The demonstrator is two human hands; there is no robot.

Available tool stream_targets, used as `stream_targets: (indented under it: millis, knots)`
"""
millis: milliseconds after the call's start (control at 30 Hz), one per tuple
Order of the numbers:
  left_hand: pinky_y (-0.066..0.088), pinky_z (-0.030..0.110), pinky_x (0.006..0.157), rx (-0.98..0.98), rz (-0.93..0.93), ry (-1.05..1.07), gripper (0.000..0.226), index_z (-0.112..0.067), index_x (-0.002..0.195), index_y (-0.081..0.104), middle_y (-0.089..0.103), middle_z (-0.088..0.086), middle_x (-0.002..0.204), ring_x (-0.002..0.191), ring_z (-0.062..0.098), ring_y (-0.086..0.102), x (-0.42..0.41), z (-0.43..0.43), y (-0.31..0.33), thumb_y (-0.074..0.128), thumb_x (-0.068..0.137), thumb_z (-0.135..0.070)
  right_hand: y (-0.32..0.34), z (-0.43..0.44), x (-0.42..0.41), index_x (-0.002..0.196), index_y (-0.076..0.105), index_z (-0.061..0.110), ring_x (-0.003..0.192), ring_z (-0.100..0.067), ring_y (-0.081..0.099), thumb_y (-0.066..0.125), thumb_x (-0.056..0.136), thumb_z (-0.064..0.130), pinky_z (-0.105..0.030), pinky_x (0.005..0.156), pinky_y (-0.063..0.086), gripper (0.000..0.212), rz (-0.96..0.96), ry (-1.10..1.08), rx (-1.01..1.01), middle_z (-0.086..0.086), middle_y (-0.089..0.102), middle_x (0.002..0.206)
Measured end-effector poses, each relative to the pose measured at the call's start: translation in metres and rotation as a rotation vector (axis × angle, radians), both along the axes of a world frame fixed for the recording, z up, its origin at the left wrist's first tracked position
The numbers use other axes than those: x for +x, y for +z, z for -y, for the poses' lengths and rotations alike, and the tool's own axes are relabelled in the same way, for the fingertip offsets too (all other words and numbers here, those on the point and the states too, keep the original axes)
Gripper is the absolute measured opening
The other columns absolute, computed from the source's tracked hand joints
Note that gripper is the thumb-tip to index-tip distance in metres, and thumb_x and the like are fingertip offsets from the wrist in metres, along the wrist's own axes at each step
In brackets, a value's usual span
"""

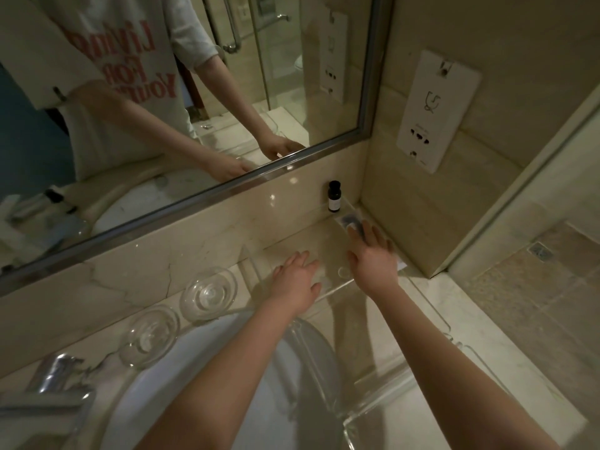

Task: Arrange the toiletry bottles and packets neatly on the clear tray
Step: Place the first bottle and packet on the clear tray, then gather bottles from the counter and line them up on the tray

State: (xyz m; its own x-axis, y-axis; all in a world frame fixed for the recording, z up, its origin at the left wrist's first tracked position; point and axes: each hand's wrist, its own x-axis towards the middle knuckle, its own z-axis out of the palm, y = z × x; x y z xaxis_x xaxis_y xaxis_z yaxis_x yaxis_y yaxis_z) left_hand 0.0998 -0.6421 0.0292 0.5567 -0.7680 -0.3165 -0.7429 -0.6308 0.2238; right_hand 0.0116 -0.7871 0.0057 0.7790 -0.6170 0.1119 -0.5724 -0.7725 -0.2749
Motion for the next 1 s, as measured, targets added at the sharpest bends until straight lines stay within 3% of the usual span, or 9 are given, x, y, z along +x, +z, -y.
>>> stream_targets:
  millis: [67,167,367,533,700,800,1000]
  knots:
    - [0.020,0.042,0.114,-0.010,0.027,0.016,0.055,-0.021,0.145,0.030,0.017,0.005,0.158,0.145,0.024,0.014,-0.001,-0.007,0.006,0.044,0.095,-0.035,0.004,-0.007,-0.004,0.139,0.041,0.016,0.134,-0.036,0.037,0.056,0.086,0.023,-0.052,0.105,0.034,0.055,-0.035,0.026,0.012,-0.013,0.037,0.148]
    - [0.023,0.040,0.111,-0.045,0.089,0.056,0.054,-0.019,0.143,0.034,0.025,0.006,0.154,0.143,0.024,0.019,-0.007,-0.027,0.018,0.045,0.093,-0.035,0.013,-0.031,-0.015,0.136,0.045,0.013,0.138,-0.037,0.031,0.057,0.088,0.026,-0.052,0.109,0.026,0.051,-0.001,0.076,0.037,-0.016,0.034,0.150]
    - [0.025,0.038,0.111,-0.119,0.182,0.181,0.053,-0.020,0.140,0.036,0.028,0.002,0.153,0.142,0.022,0.021,-0.027,-0.107,0.039,0.049,0.090,-0.033,0.039,-0.102,-0.031,0.123,0.057,0.012,0.118,-0.039,0.051,0.062,0.082,0.023,-0.051,0.096,0.042,0.042,0.118,0.219,0.105,-0.017,0.056,0.129]
    - [0.027,0.035,0.108,-0.142,0.177,0.310,0.053,-0.019,0.139,0.039,0.033,0.003,0.150,0.140,0.021,0.025,-0.050,-0.199,0.047,0.049,0.089,-0.034,0.053,-0.181,-0.038,0.120,0.059,0.010,0.112,-0.038,0.055,0.059,0.080,0.023,-0.047,0.090,0.047,0.042,0.143,0.374,0.157,-0.015,0.060,0.123]
    - [0.023,0.035,0.112,-0.090,0.120,0.458,0.055,-0.019,0.142,0.036,0.032,0.004,0.151,0.140,0.022,0.024,-0.074,-0.301,0.032,0.048,0.091,-0.037,0.057,-0.269,-0.046,0.125,0.056,0.012,0.118,-0.034,0.052,0.061,0.084,0.022,-0.045,0.096,0.045,0.043,0.067,0.543,0.192,-0.012,0.057,0.129]
    - [0.021,0.034,0.114,-0.063,0.108,0.523,0.054,-0.017,0.143,0.035,0.032,0.004,0.151,0.140,0.022,0.024,-0.084,-0.354,0.026,0.046,0.093,-0.037,0.054,-0.316,-0.047,0.121,0.060,0.012,0.114,-0.035,0.054,0.062,0.084,0.022,-0.045,0.091,0.047,0.039,0.036,0.636,0.213,-0.012,0.060,0.125]
    - [0.023,0.038,0.113,-0.024,0.089,0.673,0.053,-0.016,0.141,0.036,0.032,0.005,0.151,0.140,0.023,0.025,-0.091,-0.461,0.018,0.047,0.093,-0.036,0.045,-0.421,-0.045,0.133,0.050,0.018,0.121,-0.029,0.048,0.054,0.090,0.027,-0.040,0.094,0.044,0.043,-0.158,0.829,0.256,-0.005,0.049,0.138]
